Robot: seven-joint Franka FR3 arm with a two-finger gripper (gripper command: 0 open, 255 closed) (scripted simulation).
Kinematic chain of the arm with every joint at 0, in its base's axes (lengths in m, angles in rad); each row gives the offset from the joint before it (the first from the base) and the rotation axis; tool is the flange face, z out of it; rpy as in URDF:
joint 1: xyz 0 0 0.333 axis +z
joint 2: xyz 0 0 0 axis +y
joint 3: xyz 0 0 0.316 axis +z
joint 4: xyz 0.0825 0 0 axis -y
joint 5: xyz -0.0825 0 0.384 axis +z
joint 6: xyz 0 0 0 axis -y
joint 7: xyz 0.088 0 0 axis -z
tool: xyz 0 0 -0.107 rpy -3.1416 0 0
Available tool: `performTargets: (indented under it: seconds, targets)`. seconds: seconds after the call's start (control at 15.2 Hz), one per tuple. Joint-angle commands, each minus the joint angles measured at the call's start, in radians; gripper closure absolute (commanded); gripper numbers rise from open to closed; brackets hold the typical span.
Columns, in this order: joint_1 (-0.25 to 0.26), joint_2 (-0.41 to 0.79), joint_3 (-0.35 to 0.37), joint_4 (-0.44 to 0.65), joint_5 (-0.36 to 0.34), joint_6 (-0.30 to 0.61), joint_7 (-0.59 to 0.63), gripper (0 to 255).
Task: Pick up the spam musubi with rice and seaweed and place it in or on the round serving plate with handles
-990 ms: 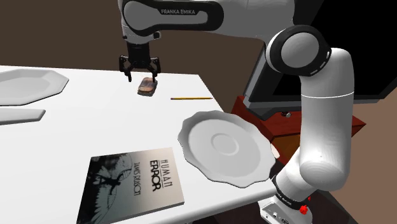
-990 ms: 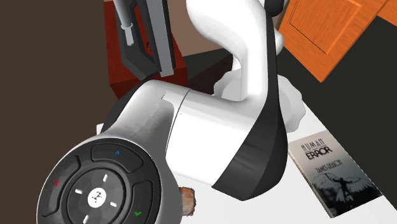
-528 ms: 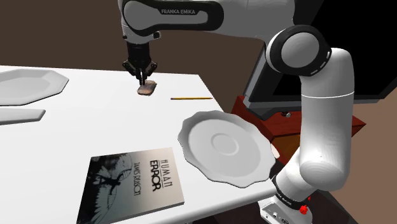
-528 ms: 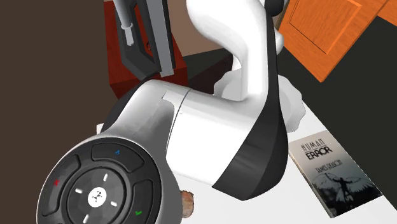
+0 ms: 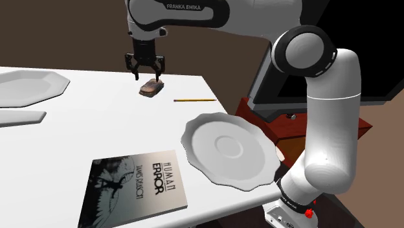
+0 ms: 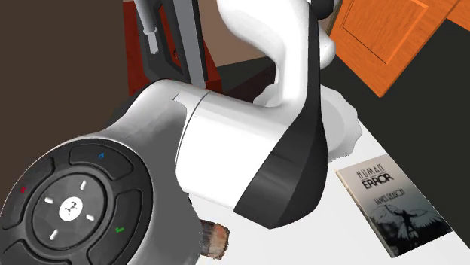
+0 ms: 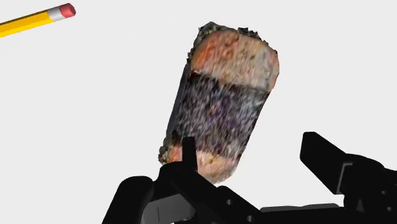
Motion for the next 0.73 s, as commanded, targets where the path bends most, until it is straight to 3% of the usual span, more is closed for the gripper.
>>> performTargets:
  seconds: [0.0,0.13,0.66]
  targets:
    - [-0.011,0.012,-0.026,0.045,0.025,-0.041,0.099,0]
    - [-0.026,0.008,-0.046,0.062,0.05,-0.067,0.179,0]
    - [-0.045,-0.009,-0.047,-0.068,0.053,0.044,0.185,0]
